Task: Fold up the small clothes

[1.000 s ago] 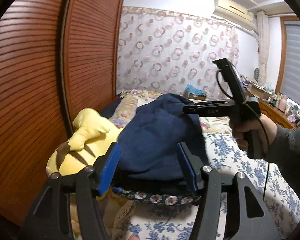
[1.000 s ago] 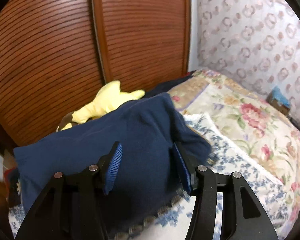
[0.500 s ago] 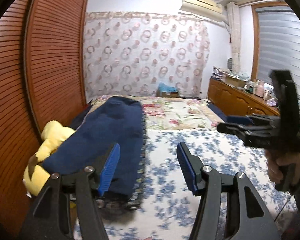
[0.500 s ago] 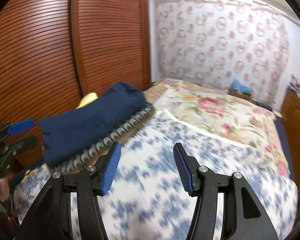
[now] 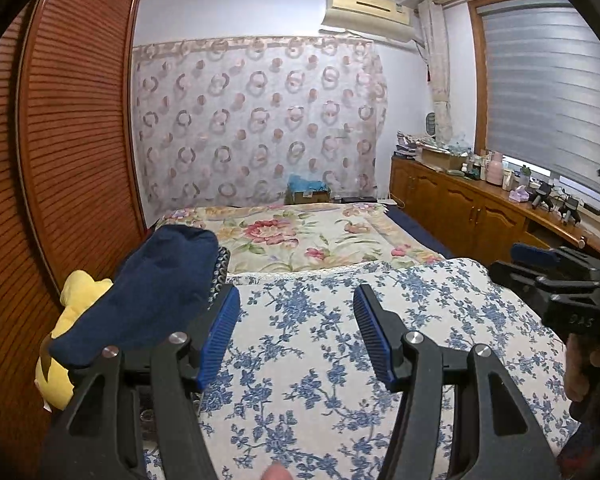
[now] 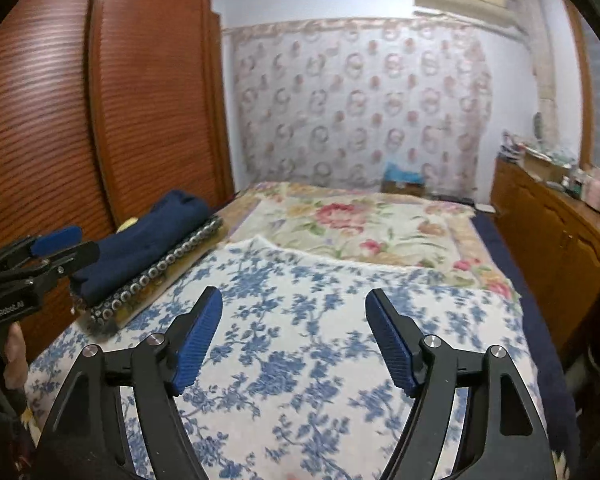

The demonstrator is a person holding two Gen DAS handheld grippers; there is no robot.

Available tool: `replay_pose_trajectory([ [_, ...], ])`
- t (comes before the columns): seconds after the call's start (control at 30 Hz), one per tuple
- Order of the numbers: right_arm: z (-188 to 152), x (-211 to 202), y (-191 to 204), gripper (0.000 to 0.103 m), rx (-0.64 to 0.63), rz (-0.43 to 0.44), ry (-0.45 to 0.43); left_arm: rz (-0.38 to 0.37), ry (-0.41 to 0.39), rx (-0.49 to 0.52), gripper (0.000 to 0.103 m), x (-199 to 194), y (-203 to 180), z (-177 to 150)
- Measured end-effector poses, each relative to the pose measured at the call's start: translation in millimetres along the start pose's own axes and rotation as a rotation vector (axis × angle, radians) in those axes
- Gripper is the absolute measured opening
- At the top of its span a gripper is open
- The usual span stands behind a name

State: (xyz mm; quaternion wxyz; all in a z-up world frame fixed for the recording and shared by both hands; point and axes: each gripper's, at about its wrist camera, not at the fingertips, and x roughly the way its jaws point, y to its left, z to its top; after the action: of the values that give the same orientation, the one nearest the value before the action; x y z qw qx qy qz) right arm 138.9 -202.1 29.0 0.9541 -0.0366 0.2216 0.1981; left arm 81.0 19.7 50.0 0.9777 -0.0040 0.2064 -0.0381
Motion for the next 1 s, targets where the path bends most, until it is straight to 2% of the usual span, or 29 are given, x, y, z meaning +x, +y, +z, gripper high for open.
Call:
replay_pose_trajectory([
  [0.3, -1.2, -48.4, -13.3, 0.076, 0.037, -0.069, -0.082, 0.006, 0.0, -0.005, 0.059, -13.4, -15.8, 4.0],
  [1.0, -8.9, -54.0, -20.4, 0.076, 0.059, -0.082, -0.084, 0.031, -0.003, -0.018, 0.059, -15.0, -14.1, 3.0],
])
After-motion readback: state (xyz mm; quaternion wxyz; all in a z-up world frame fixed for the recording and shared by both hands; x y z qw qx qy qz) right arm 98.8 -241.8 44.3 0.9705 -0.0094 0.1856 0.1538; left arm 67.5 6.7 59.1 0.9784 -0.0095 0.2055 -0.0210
